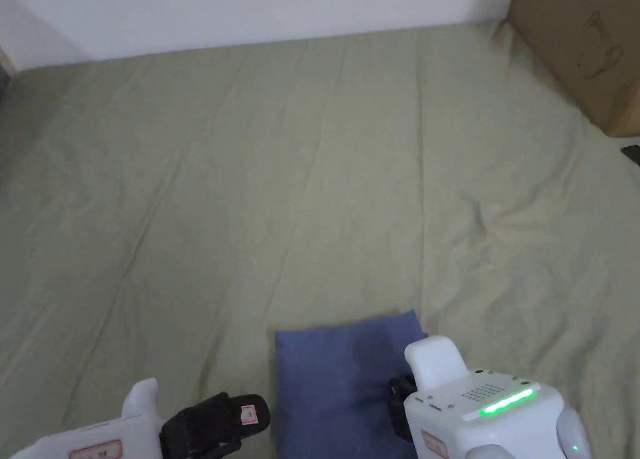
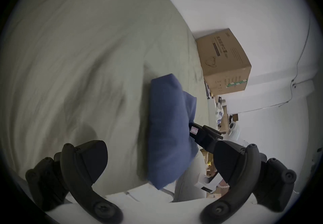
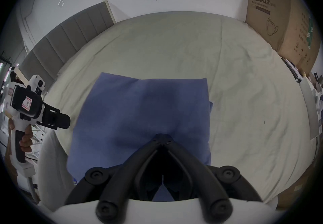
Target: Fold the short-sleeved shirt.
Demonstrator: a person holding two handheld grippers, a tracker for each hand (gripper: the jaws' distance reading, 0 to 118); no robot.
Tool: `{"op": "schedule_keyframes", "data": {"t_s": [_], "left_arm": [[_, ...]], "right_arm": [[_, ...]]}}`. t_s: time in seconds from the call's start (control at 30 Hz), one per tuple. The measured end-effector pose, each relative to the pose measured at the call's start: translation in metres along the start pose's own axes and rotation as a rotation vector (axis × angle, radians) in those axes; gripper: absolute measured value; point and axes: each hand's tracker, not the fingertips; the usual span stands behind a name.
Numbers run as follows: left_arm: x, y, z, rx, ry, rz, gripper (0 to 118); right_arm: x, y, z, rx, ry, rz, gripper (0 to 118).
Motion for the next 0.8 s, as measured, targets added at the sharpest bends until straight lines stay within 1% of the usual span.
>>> {"op": "schedule_keyframes", "data": {"t_s": [0.03,0.1,0.17,0.27,0.37,0.4,0.43,0.47,0.5,0.53,0.57,0.6,0.63,0.67,0.7,0.73,0.8], "left_arm": [[-0.003,0.001,-0.007,-0.009,-0.011,-0.004,118],[-0.007,0.007,-0.024,-0.051,-0.072,-0.013,118],[-0.006,0.012,-0.046,-0.079,-0.081,-0.018,118],[0.004,0.017,-0.074,-0.112,-0.123,-0.09,118],[0.018,0.022,-0.093,-0.149,-0.09,-0.132,118],[0.023,0.023,-0.096,-0.169,-0.067,-0.158,117],[0.03,0.021,-0.099,-0.198,-0.08,-0.206,113],[0.035,0.022,-0.101,-0.212,-0.051,-0.243,106],[0.037,0.023,-0.1,-0.223,-0.016,-0.258,79],[0.038,0.026,-0.097,-0.2,0.026,-0.262,79],[0.034,0.029,-0.091,-0.178,0.065,-0.251,69],[0.025,0.034,-0.088,-0.175,0.082,-0.218,44],[0.013,0.036,-0.088,-0.184,-0.031,-0.099,26],[0.004,0.035,-0.089,-0.192,-0.114,-0.017,25],[0.002,0.034,-0.087,-0.181,-0.111,-0.011,22],[0.006,0.031,-0.085,-0.172,-0.077,-0.059,22],[0.01,0.03,-0.082,-0.168,-0.087,-0.079,21]], "right_arm": [[0.0,0.0,-0.002,-0.007,-0.01,0.013,0],[0.004,0.002,0.0,-0.008,-0.002,0.006,0],[0.005,0.003,0.001,-0.015,0.002,-0.002,0],[0.006,0.003,0.001,-0.018,-0.002,-0.029,0],[0.004,0.002,0.001,-0.018,-0.009,-0.038,0],[0.004,0.002,0.001,-0.018,-0.011,-0.036,0],[0.004,0.002,0.001,-0.017,-0.013,-0.034,0],[0.003,0.003,0.001,-0.018,-0.015,-0.033,0],[0.002,0.003,0.002,-0.018,-0.017,-0.03,0],[0.0,0.004,0.004,-0.018,-0.022,-0.026,0],[-0.002,0.005,0.006,-0.016,-0.029,-0.022,0],[-0.004,0.005,0.007,-0.009,-0.033,-0.02,0],[-0.006,0.007,0.01,0.01,-0.023,-0.028,0],[-0.01,0.009,0.013,0.017,-0.039,-0.032,0],[-0.012,0.012,0.015,0.02,-0.053,-0.028,0],[-0.014,0.014,0.018,0.03,-0.057,-0.021,0],[-0.018,0.019,0.03,0.067,-0.061,-0.027,0]]}}
